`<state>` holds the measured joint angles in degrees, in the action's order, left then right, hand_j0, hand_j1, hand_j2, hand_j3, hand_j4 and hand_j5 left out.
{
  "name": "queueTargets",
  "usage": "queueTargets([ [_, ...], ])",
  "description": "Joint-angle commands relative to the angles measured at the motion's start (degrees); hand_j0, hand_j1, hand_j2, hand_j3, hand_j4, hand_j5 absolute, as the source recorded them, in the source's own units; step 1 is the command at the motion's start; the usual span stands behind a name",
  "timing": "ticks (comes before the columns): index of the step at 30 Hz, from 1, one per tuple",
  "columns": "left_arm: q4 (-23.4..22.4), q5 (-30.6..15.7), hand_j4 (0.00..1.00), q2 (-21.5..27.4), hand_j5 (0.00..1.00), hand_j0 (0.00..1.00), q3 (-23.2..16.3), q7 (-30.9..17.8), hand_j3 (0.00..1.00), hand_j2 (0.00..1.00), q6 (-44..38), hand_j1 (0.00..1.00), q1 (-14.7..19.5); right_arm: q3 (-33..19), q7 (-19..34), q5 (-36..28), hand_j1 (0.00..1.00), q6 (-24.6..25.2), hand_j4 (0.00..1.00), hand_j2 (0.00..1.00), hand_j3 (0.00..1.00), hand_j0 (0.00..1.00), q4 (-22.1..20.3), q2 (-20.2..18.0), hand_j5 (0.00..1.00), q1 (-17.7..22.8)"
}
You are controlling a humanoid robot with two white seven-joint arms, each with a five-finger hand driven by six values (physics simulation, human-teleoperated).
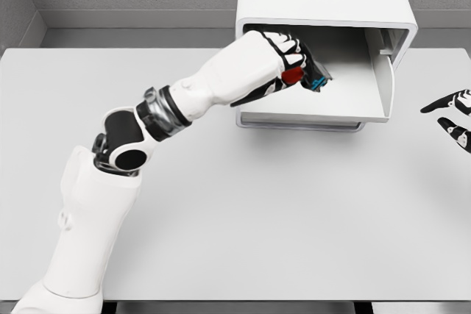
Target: Slide open multi-storey tabletop storage cabinets and put open load switch and slide close multi-storey tabletop storage cabinets
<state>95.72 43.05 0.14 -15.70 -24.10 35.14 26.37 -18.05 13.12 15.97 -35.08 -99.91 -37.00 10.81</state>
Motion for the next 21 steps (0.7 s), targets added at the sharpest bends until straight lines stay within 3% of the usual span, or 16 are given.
queueTargets([
  [1,-1.51,1.25,0.34,-0.14,0.34,0.34,-0.03,0.02,0.34,0.34,-0.14,0.34,0.0,-0.05,-0.03,-0.42,0.55,0.08,0.55,0.55,0.55,0.55,-0.02,0.17,0.55,0.0],
  [8,-1.51,1.25,0.34,-0.14,0.34,0.34,-4.07,0.1,0.34,0.34,-0.14,0.34,0.7,-0.05,-0.03,-0.42,0.55,0.08,0.55,0.55,0.55,0.55,-0.02,0.17,0.55,0.0],
  [11,-1.51,6.43,0.34,-0.14,0.34,0.34,-4.43,0.1,0.34,0.34,-0.14,0.34,1.14,-0.05,-0.03,-0.42,0.55,0.08,0.55,0.55,0.55,0.55,-0.02,0.52,0.55,0.09],
  [21,-1.77,9.42,0.34,-0.14,0.34,0.34,-5.57,0.1,0.34,0.34,-0.14,0.34,3.78,-0.05,-0.03,-0.42,0.55,0.08,0.55,0.55,0.55,0.55,-0.02,0.52,0.55,0.26],
])
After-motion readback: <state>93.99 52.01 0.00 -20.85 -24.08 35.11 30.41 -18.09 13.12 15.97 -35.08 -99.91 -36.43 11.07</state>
